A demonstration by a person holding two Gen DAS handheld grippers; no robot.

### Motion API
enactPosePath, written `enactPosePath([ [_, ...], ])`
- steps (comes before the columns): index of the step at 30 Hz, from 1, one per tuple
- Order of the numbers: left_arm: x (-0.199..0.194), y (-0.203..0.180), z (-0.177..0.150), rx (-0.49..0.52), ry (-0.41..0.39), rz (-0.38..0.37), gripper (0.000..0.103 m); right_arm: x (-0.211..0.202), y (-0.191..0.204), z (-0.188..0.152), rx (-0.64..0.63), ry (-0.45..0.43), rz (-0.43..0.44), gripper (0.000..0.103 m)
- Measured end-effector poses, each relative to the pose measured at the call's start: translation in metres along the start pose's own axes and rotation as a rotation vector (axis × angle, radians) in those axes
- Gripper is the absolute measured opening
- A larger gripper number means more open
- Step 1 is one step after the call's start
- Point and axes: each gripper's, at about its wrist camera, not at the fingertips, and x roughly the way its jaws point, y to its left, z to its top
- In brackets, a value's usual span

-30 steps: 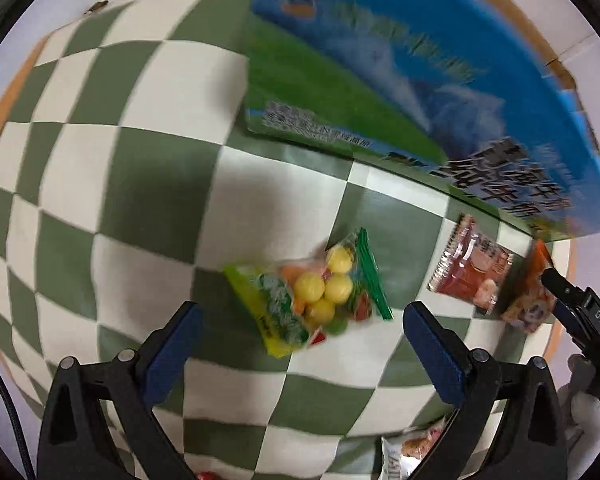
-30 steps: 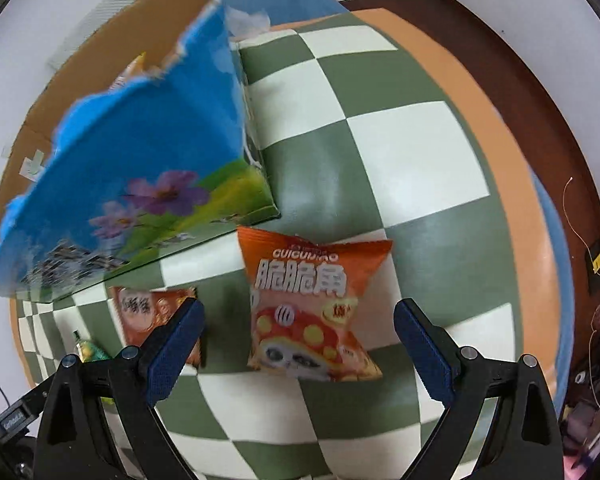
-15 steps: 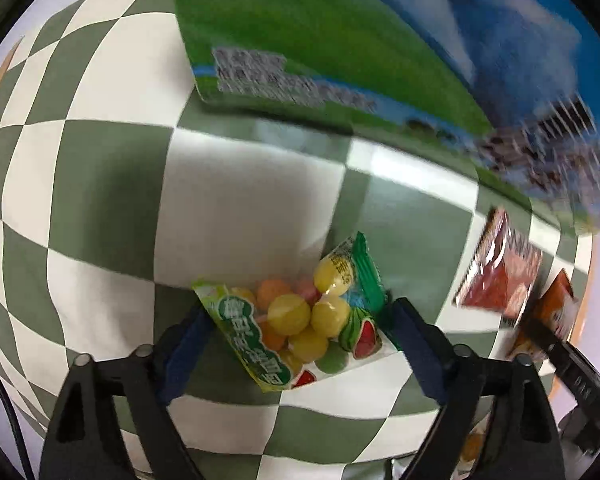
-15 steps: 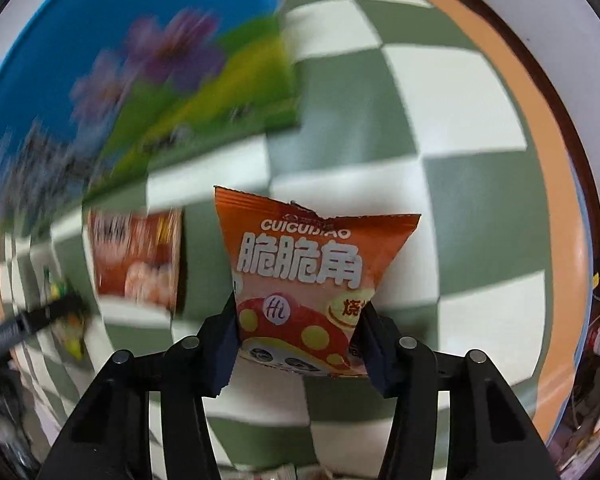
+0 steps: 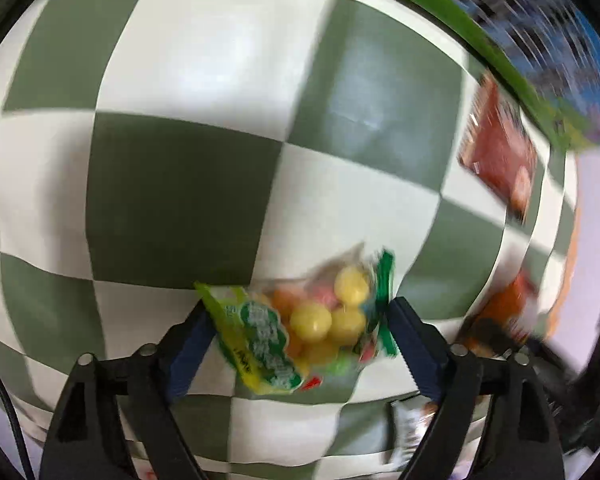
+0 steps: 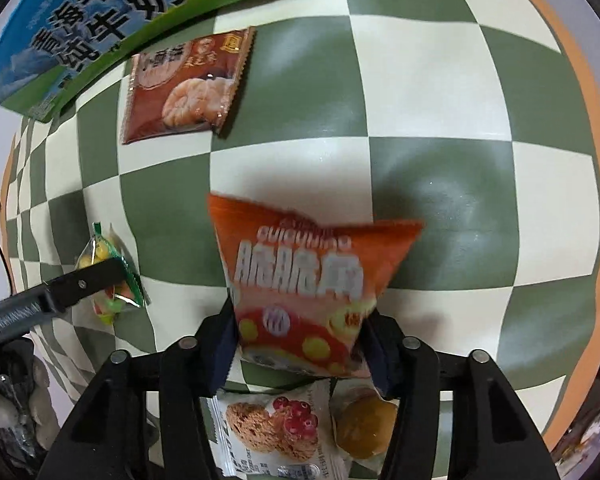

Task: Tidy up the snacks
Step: 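Carry both bags into the box and open both tools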

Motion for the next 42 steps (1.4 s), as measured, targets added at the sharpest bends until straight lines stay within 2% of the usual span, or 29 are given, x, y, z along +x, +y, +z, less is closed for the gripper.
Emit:
enactPosePath([
  [2, 0.003, 0.007, 0.004, -0.074, 0.016, -0.032, 0.090, 0.003, -0.003, 0.001, 0.027, -0.002, 0.020, 0.070],
  [4, 0.005, 0.005, 0.007, -0.090, 0.029, -0.012, 0.090, 0.004, -0.003, 0.006, 0.030, -0.006, 0.006, 0.071],
  [8, 0.011, -0.017, 0.009, -0.019, 0.030, 0.108, 0.091, 0.012, 0.017, -0.002, 0.024, -0.022, -0.041, 0.072],
  [10, 0.011, -0.027, 0.001, 0.019, 0.002, 0.158, 0.091, 0.015, 0.022, -0.008, 0.017, -0.038, -0.062, 0.072],
  [13, 0.011, -0.038, -0.011, 0.053, -0.040, 0.187, 0.085, 0.019, 0.035, -0.010, -0.007, -0.066, -0.105, 0.062],
  [14, 0.009, -0.041, -0.016, 0.073, -0.055, 0.193, 0.080, 0.022, 0.040, -0.016, -0.015, -0.075, -0.115, 0.054],
  [15, 0.011, -0.050, -0.026, 0.090, -0.061, 0.199, 0.073, 0.020, 0.040, -0.018, -0.024, -0.084, -0.112, 0.052],
  [16, 0.009, -0.052, -0.030, 0.110, -0.066, 0.211, 0.072, 0.018, 0.040, -0.027, -0.026, -0.087, -0.111, 0.051],
  [20, 0.006, -0.061, -0.042, 0.172, -0.070, 0.211, 0.069, 0.004, 0.038, -0.029, -0.022, -0.105, -0.083, 0.049],
  [24, -0.008, -0.067, -0.049, 0.184, -0.061, 0.164, 0.069, -0.018, 0.041, -0.029, -0.009, -0.126, -0.026, 0.049],
  [26, -0.026, -0.074, -0.054, 0.196, -0.083, 0.131, 0.069, -0.031, 0.045, -0.030, -0.008, -0.140, 0.014, 0.049],
  [27, -0.039, -0.074, -0.041, 0.202, -0.091, 0.116, 0.069, -0.042, 0.049, -0.030, -0.010, -0.152, 0.041, 0.049],
  [30, -0.085, -0.071, -0.042, 0.216, -0.143, 0.043, 0.069, -0.075, 0.059, -0.026, -0.020, -0.187, 0.107, 0.049],
  [32, -0.119, -0.083, -0.036, 0.230, -0.193, -0.002, 0.069, -0.104, 0.064, -0.019, -0.034, -0.223, 0.145, 0.049],
  [35, -0.173, -0.096, -0.007, 0.257, -0.281, -0.049, 0.069, -0.156, 0.074, 0.003, -0.061, -0.298, 0.206, 0.049],
  [36, -0.190, -0.087, 0.008, 0.265, -0.309, -0.064, 0.069, -0.172, 0.074, 0.014, -0.067, -0.317, 0.221, 0.049],
  [39, -0.224, -0.110, 0.044, 0.278, -0.376, -0.066, 0.069, -0.218, 0.084, 0.052, -0.105, -0.383, 0.250, 0.049],
  [42, -0.239, -0.124, 0.075, 0.291, -0.411, -0.022, 0.069, -0.250, 0.102, 0.089, -0.152, -0.443, 0.213, 0.049],
])
